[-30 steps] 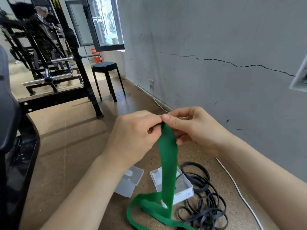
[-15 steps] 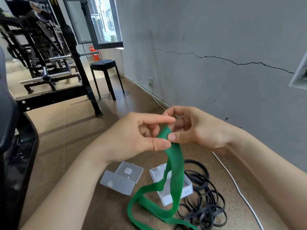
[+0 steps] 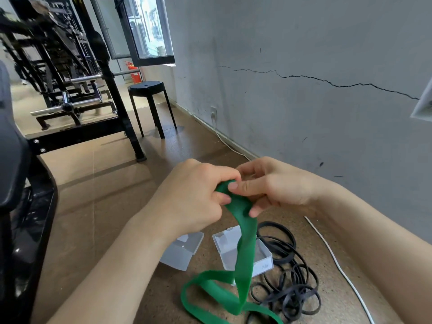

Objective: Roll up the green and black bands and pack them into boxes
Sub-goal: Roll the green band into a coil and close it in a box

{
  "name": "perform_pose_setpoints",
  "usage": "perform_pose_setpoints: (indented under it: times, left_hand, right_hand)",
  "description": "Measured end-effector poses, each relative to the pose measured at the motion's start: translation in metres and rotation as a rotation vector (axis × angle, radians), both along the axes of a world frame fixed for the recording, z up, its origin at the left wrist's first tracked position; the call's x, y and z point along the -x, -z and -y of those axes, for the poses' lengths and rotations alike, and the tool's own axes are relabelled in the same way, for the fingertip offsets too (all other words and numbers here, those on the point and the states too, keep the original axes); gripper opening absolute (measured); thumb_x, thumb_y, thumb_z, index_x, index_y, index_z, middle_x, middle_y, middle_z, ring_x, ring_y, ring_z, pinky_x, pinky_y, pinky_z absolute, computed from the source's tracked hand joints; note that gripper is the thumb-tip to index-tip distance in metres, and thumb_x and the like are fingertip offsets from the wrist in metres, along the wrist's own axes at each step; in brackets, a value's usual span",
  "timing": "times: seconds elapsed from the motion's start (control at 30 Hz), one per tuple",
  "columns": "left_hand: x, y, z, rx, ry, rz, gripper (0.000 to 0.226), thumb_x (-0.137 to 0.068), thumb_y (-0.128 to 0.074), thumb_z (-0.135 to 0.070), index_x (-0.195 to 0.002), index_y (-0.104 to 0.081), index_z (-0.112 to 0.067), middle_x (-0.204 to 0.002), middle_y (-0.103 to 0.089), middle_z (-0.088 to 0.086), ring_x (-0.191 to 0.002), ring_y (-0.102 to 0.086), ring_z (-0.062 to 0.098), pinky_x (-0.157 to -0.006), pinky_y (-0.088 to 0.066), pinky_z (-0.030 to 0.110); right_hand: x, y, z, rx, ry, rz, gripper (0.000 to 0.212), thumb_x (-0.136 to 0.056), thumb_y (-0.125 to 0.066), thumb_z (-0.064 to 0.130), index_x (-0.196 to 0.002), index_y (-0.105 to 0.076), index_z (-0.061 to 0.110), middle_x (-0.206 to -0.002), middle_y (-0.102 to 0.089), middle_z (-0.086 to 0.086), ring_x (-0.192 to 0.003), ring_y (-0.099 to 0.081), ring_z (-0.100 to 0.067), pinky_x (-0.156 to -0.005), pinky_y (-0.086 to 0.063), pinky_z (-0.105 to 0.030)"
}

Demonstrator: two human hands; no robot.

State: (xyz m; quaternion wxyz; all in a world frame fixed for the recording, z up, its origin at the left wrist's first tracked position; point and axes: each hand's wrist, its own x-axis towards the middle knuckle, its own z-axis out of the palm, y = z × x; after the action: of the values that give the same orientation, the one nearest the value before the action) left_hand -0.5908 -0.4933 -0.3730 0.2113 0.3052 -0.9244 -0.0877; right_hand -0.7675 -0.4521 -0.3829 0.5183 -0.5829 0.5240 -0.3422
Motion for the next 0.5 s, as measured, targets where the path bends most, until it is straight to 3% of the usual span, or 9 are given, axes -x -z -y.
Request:
perform_pose_setpoints:
  times: [0.13, 0.2, 0.27, 0.33, 0.4, 0.5]
  left_hand:
    - [0.002, -0.001, 0.0, 0.188, -0.073, 0.015, 0.016, -0.066, -0.051, -0.02, -0.078, -0.059, -0.026, -0.059, -0.044, -0.007, -0.065, -0.047, 0.018, -0.055, -0.038, 0.031]
    - [0.004, -0.001, 0.0, 0.214, -0.085, -0.006, 0.026, -0.061, -0.045, -0.021, -0.08, -0.06, -0.029, -0.062, -0.042, -0.009, -0.067, -0.047, 0.017, -0.055, -0.037, 0.03]
    - [0.004, 0.001, 0.001, 0.184, -0.085, -0.04, 0.029, -0.064, -0.053, -0.02, -0.087, -0.063, -0.034, -0.066, -0.047, -0.012, -0.067, -0.048, 0.013, -0.057, -0.042, 0.03]
    - [0.003, 0.003, 0.005, -0.01, -0.059, -0.153, 0.035, -0.069, -0.072, -0.016, -0.095, -0.065, -0.039, -0.066, -0.049, -0.01, -0.06, -0.046, 0.006, -0.057, -0.044, 0.029]
    - [0.0, 0.002, 0.009, -0.361, -0.024, -0.341, 0.044, -0.066, -0.085, -0.016, -0.098, -0.067, -0.04, -0.065, -0.052, -0.009, -0.054, -0.048, 0.004, -0.058, -0.044, 0.025]
    - [-0.001, 0.003, 0.009, -0.61, 0.033, -0.551, 0.034, -0.061, -0.08, -0.031, -0.093, -0.069, -0.033, -0.077, -0.07, -0.005, -0.065, -0.065, 0.011, -0.063, -0.052, 0.026]
  right_hand:
    - [-0.007, 0.005, 0.002, 0.163, 0.145, -0.064, 0.049, -0.078, -0.072, 0.038, -0.12, -0.061, 0.016, -0.086, -0.075, -0.008, -0.08, -0.072, -0.029, -0.065, -0.059, -0.032]
    - [-0.009, 0.007, 0.004, 0.239, 0.188, -0.069, 0.05, -0.077, -0.076, 0.032, -0.121, -0.057, 0.019, -0.077, -0.074, -0.007, -0.073, -0.071, -0.027, -0.064, -0.059, -0.033]
    - [-0.009, 0.009, 0.005, 0.287, 0.209, 0.008, 0.044, -0.078, -0.079, 0.017, -0.114, -0.053, 0.018, -0.065, -0.066, -0.007, -0.06, -0.061, -0.02, -0.058, -0.052, -0.03]
    - [-0.006, 0.01, 0.005, 0.329, 0.196, 0.073, 0.046, -0.074, -0.081, 0.014, -0.107, -0.05, 0.018, -0.066, -0.057, -0.011, -0.061, -0.051, -0.023, -0.061, -0.044, -0.035]
    - [-0.003, 0.01, 0.004, 0.353, 0.19, 0.172, 0.047, -0.071, -0.082, 0.014, -0.103, -0.048, 0.016, -0.065, -0.053, -0.011, -0.062, -0.047, -0.025, -0.062, -0.041, -0.036]
    - [-0.004, 0.007, 0.003, 0.38, 0.228, 0.303, 0.038, -0.07, -0.073, 0.016, -0.099, -0.049, 0.014, -0.061, -0.05, -0.008, -0.056, -0.047, -0.019, -0.054, -0.041, -0.024]
